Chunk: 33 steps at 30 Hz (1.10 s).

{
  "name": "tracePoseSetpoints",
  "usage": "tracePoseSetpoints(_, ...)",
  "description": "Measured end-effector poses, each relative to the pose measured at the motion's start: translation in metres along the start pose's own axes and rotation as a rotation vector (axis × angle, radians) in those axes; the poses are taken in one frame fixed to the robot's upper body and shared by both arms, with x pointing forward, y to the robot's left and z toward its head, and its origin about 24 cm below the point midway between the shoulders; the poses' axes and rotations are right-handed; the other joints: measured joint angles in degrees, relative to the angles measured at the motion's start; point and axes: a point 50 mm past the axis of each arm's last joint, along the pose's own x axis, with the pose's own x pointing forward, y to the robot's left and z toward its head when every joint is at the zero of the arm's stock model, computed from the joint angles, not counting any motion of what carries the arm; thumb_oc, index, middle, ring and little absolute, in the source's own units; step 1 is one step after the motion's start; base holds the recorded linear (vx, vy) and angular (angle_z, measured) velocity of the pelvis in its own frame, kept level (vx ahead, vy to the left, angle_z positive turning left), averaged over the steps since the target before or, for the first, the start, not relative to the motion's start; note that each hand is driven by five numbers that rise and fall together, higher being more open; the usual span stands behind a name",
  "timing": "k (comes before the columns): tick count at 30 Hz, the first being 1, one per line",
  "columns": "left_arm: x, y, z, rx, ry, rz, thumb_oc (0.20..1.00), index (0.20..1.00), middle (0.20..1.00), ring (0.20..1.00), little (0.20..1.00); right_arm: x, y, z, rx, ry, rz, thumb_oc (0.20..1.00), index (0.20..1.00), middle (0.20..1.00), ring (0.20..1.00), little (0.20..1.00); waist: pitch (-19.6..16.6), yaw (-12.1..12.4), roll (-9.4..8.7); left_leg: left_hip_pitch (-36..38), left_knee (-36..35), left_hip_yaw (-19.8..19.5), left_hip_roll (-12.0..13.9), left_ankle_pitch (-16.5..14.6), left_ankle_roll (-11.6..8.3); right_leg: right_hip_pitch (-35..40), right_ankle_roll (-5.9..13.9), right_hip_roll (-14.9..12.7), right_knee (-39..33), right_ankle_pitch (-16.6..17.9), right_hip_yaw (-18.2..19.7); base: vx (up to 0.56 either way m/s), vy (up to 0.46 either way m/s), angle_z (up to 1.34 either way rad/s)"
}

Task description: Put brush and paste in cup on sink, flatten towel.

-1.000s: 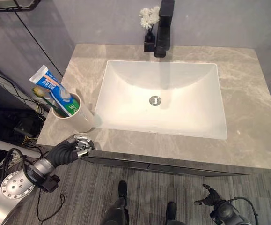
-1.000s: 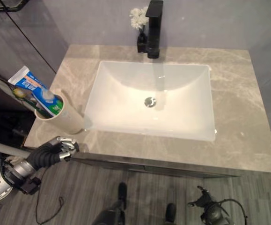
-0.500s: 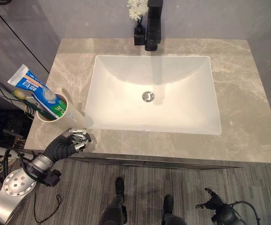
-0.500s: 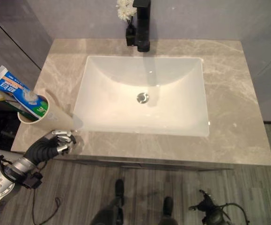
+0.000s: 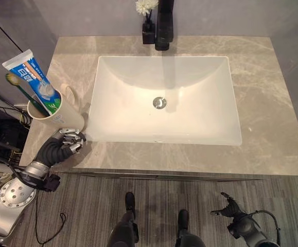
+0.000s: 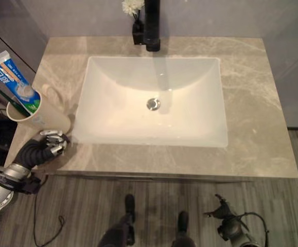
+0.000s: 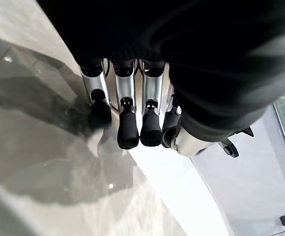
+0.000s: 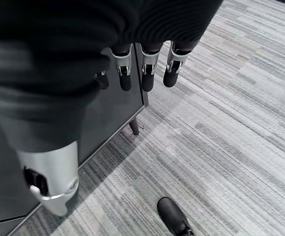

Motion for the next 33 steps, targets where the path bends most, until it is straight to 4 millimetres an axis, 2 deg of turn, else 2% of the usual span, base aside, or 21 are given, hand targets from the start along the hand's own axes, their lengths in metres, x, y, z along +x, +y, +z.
tracePoseSetpoints(7, 0.006, 0.009, -0.002, 0.049, -0.007, 0.050, 0.200, 0.200, 0.200, 0.200, 0.200, -0.001, 0.001, -0.003, 0.003, 0.013, 0.002, 1.000, 1.000, 1.000, 1.000, 1.000, 0.2, -0.9, -0.47, 0.0, 0.0, 0.5, 0.1, 0.0, -0.01, -0.3, 0.05, 0.0, 0.0, 0.2, 0.3, 0.00, 0.007, -0.04)
tracePoseSetpoints(13, 0.014, 0.027, 0.002, 0.102, -0.020, 0.126, 0.200, 0.200, 0.200, 0.200, 0.200, 0.000, 0.000, 0.001, 0.024, -0.004, -0.005, 1.000, 1.000, 1.000, 1.000, 1.000, 0.7, -1.8, -1.53, -0.4, 0.0, 1.1, 0.4, 0.0, 0.01, -1.2, -0.14, 0.1, 0.0, 0.6, 0.9, -0.01, 0.004, -0.06)
tracePoseSetpoints(21, 0.035, 0.075, 0.010, 0.313, 0.003, 0.228, 0.200, 0.200, 0.200, 0.200, 0.200, -0.003, 0.001, -0.002, 0.078, -0.005, 0.012, 1.000, 1.000, 1.000, 1.000, 1.000, 1.2, -3.5, -3.30, -0.9, 0.0, 2.0, 0.7, 0.0, 0.01, -2.3, -0.26, 0.4, 0.0, 0.9, 1.9, 0.00, 0.006, -0.05)
tracePoseSetpoints(33, 0.062, 0.087, 0.012, 0.423, 0.022, 0.256, 0.200, 0.200, 0.200, 0.200, 0.200, -0.002, 0.003, 0.001, 0.079, -0.014, 0.023, 1.000, 1.000, 1.000, 1.000, 1.000, 1.1, -4.7, -3.51, -0.8, 0.0, 2.5, 1.1, 0.0, -0.01, -2.4, -0.50, 0.7, 0.0, 1.1, 2.3, 0.01, 0.005, -0.02)
